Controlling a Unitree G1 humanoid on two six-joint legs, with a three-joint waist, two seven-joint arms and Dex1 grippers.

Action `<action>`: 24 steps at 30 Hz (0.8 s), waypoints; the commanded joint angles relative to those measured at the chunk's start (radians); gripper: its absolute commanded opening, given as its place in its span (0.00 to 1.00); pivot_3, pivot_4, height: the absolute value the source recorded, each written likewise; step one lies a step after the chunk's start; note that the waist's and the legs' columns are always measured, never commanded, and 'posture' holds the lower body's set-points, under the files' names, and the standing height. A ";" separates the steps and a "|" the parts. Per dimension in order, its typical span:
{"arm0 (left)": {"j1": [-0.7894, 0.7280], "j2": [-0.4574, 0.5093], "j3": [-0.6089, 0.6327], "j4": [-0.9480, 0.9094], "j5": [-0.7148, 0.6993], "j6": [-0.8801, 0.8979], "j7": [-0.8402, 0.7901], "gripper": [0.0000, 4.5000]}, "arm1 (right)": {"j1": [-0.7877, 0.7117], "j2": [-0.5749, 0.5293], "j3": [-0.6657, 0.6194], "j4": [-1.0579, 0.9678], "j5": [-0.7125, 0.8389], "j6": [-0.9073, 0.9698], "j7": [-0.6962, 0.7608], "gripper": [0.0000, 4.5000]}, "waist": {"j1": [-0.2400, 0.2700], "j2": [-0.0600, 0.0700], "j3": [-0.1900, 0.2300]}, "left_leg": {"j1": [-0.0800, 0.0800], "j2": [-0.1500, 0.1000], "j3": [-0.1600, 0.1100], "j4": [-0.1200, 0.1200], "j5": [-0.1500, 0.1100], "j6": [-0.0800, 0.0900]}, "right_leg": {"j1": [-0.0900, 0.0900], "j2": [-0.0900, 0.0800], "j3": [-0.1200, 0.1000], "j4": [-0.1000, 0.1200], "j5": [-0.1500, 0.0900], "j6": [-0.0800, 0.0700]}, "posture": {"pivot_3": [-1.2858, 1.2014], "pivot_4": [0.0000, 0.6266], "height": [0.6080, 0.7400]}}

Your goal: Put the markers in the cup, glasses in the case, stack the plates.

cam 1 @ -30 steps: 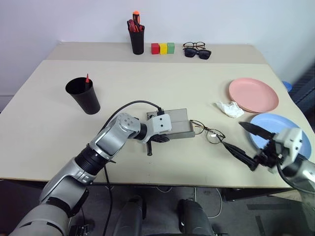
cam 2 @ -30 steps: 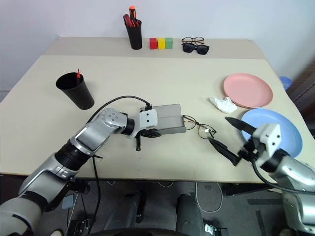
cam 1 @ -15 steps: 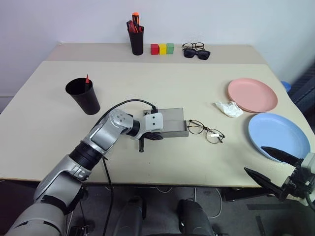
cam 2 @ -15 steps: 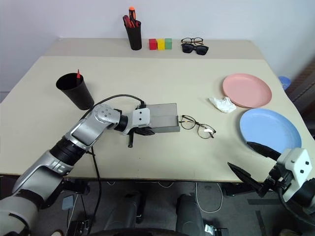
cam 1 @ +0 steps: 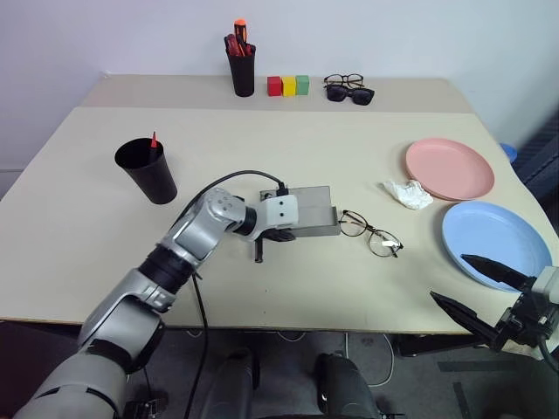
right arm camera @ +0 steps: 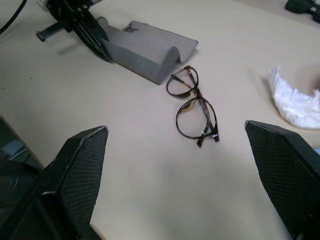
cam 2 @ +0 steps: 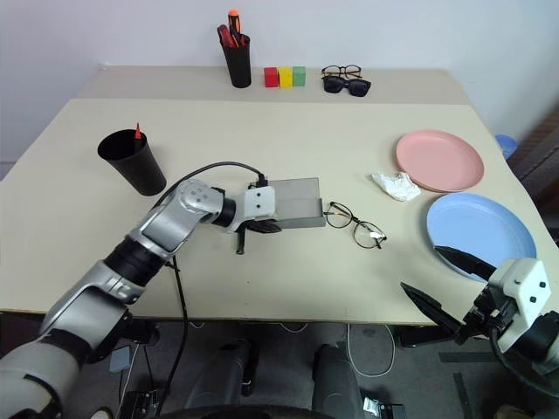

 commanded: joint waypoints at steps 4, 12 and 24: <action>0.074 0.051 0.052 -0.076 -0.030 -0.022 -0.035 0.01 | -0.012 0.002 0.015 0.037 -0.015 -0.043 0.038 1.00 | 0.003 0.000 0.000 | 0.000 0.000 0.000 0.001 0.000 0.000 | 0.001 0.000 0.000 0.000 0.000 -0.001 | 0.52 0.24 1.00; 0.084 0.040 0.025 -0.136 -0.030 -0.039 -0.094 0.01 | -0.040 -0.003 0.026 0.045 -0.022 -0.043 0.038 1.00 | 0.004 0.000 0.000 | -0.001 0.000 0.000 0.001 0.000 0.000 | 0.001 0.000 0.000 -0.001 0.001 -0.001 | 0.52 0.24 1.00; 0.089 0.033 0.025 -0.168 -0.020 0.051 -0.071 0.01 | -0.072 -0.018 0.036 0.000 -0.012 0.011 0.006 1.00 | 0.003 0.000 0.000 | -0.001 0.000 0.000 0.002 0.000 0.000 | 0.001 0.000 0.000 0.000 0.000 -0.001 | 0.52 0.24 1.00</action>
